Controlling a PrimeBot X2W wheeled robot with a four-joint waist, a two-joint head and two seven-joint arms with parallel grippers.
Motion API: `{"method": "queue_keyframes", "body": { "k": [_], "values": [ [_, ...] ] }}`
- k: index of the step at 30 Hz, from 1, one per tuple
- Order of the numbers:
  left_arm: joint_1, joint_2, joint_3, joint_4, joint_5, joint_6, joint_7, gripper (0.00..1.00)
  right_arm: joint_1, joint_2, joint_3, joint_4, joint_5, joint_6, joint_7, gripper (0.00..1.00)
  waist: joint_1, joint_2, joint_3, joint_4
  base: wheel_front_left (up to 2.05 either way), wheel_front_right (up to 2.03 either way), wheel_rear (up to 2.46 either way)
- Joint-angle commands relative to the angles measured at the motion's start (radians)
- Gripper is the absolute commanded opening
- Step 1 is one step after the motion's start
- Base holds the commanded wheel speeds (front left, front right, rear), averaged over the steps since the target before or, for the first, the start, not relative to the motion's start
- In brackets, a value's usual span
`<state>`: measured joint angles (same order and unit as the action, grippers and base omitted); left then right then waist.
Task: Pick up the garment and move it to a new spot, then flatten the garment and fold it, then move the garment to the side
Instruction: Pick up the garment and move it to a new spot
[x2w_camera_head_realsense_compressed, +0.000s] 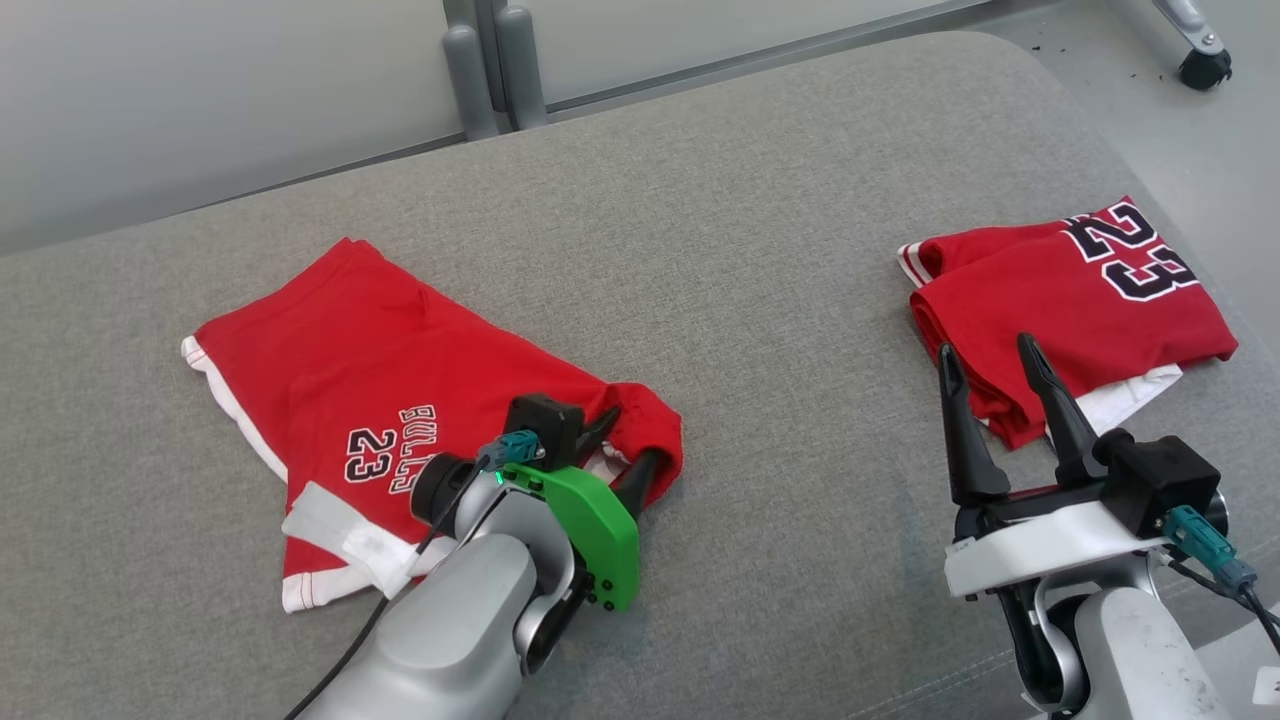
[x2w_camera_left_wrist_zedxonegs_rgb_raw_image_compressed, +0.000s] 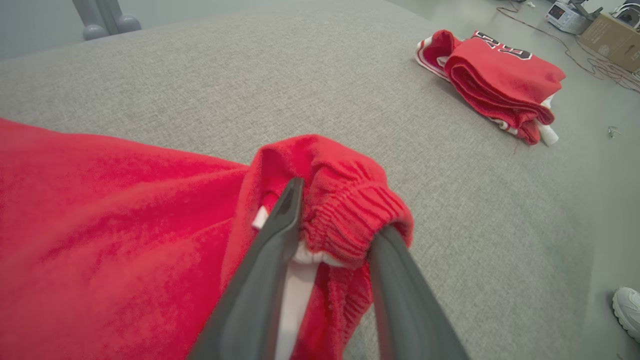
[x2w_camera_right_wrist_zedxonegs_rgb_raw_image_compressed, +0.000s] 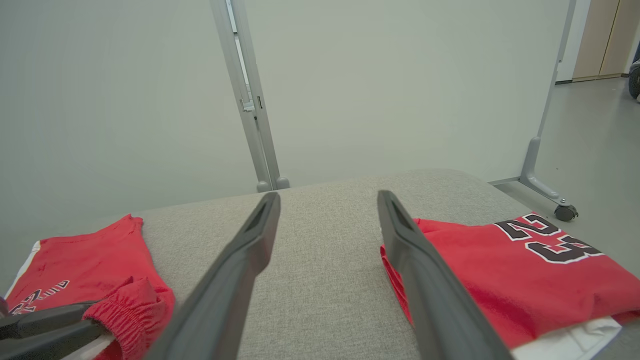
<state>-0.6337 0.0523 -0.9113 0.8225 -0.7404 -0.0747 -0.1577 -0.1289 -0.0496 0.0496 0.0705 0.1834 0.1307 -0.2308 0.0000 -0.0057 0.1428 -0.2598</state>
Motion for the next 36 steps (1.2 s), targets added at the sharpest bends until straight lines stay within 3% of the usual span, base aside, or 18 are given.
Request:
{"method": "queue_keyframes", "body": {
  "k": [1, 9, 24, 31, 36],
  "values": [
    [-0.016, -0.001, -0.008, -0.005, -0.012, 0.002, -0.010, 1.00, -0.011, -0.002, -0.002, 0.004, 0.003, 0.000, -0.007, 1.00, 0.0000, 0.0057, 0.004, -0.006, 0.00, 0.00, 0.00],
    [-0.042, 0.000, -0.092, -0.050, -0.087, 0.023, -0.051, 1.00, -0.011, -0.002, -0.021, 0.013, 0.003, 0.000, -0.012, 1.00, 0.0000, 0.0057, -0.006, 0.027, 0.00, 0.00, 0.00],
    [0.018, 0.000, -0.184, -0.024, -0.108, 0.059, -0.084, 1.00, 0.015, -0.002, -0.040, 0.009, -0.012, 0.000, 0.002, 1.00, 0.0000, 0.0057, -0.051, 0.144, 0.00, 0.00, 0.00],
    [0.060, 0.033, -0.125, -0.057, -0.102, 0.094, -0.106, 1.00, 0.034, -0.002, -0.036, 0.012, -0.011, 0.000, 0.015, 1.00, 0.0000, 0.0057, -0.071, 0.180, 0.00, 0.00, 0.00],
    [0.133, 0.092, -0.013, -0.180, -0.066, 0.139, -0.107, 1.00, 0.058, -0.002, 0.004, 0.028, -0.003, 0.000, 0.034, 1.00, 0.0000, 0.0057, -0.087, 0.200, 0.00, 0.00, 0.00]
  ]
}}
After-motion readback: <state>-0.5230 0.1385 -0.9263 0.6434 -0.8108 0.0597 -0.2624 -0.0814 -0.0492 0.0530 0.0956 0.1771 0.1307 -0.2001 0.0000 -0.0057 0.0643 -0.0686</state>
